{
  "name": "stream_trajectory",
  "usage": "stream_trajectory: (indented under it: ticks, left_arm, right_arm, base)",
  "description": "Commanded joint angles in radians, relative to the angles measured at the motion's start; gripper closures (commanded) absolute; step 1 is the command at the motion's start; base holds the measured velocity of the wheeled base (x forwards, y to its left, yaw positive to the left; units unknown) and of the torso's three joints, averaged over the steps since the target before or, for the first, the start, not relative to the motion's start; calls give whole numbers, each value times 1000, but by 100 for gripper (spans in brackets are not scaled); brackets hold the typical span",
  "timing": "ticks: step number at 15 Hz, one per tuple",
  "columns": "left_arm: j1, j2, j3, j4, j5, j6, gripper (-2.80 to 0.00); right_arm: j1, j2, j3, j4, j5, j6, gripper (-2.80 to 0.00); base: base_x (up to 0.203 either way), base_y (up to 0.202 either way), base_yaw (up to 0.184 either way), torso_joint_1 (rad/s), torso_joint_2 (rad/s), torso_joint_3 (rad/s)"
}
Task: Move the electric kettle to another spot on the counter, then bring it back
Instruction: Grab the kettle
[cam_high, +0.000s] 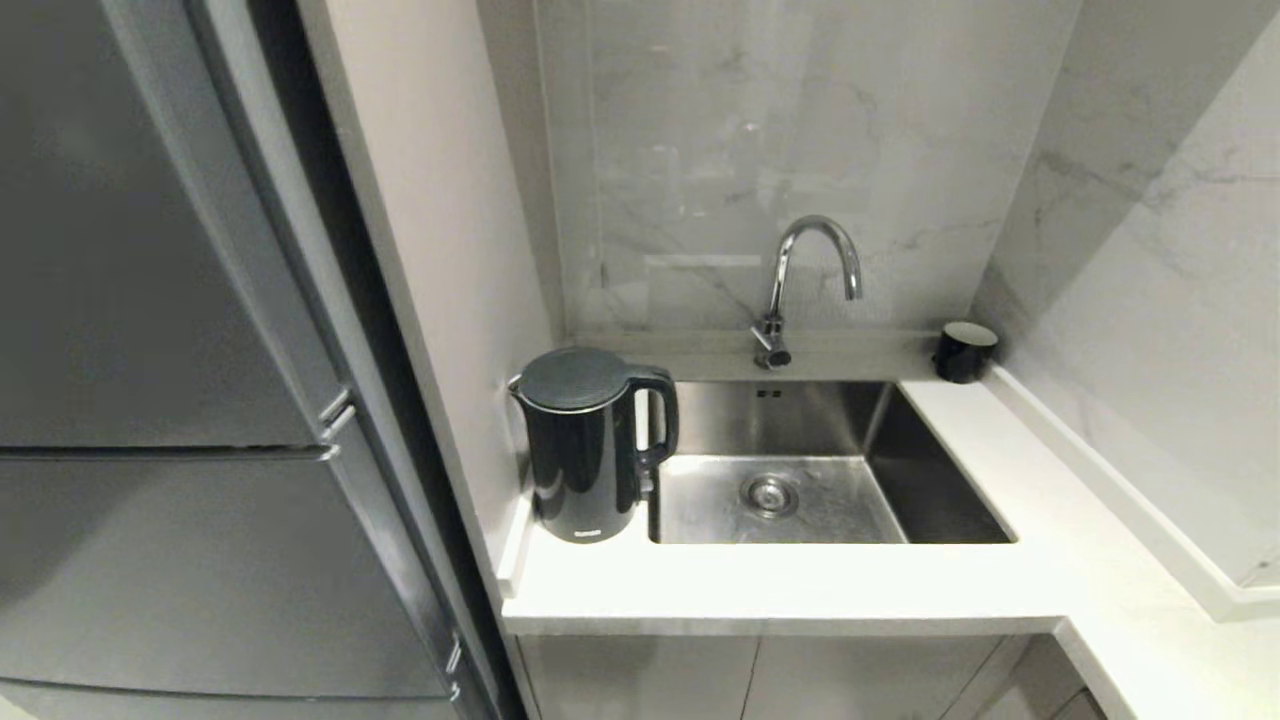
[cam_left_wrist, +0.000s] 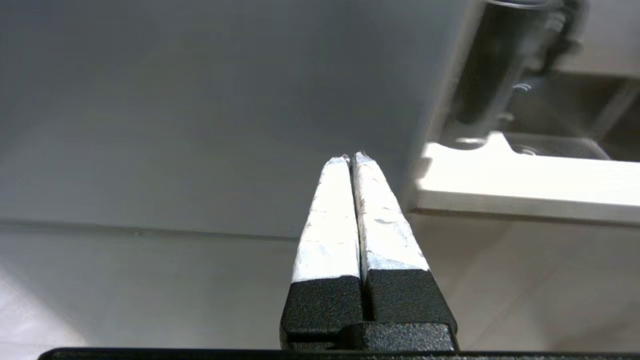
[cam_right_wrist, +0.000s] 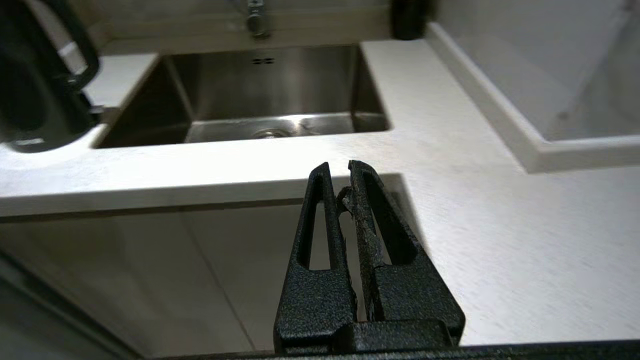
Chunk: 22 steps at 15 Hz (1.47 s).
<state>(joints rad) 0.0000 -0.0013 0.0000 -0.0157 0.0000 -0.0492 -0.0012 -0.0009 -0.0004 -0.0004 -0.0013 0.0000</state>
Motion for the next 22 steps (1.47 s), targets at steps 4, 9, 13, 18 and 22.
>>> stream_trajectory:
  ticks: [4,9,13,18,22]
  left_arm:
    - [2,0,0,0,0,-1,0]
    - [2,-1,0,0,0,-1,0]
    - [3,0,0,0,0,0,0]
    - [3,-1,0,0,0,-1,0]
    - [5,-2,0,0,0,5,0]
  right_arm:
    - [1,1,0,0,0,0,0]
    - [1,1,0,0,0,0,0]
    - [1,1,0,0,0,0,0]
    - [1,1,-1,0,0,0,0]
    - [1,1,0,0,0,-1,0]
  base:
    - [4,7,-175,6,3,-1]
    - [3,7,-174,2,8,3]
    - [0,9,-176,1,5,3]
    - [0,2,-73,2,4,3]
    - [0,0,0,0,0,0]
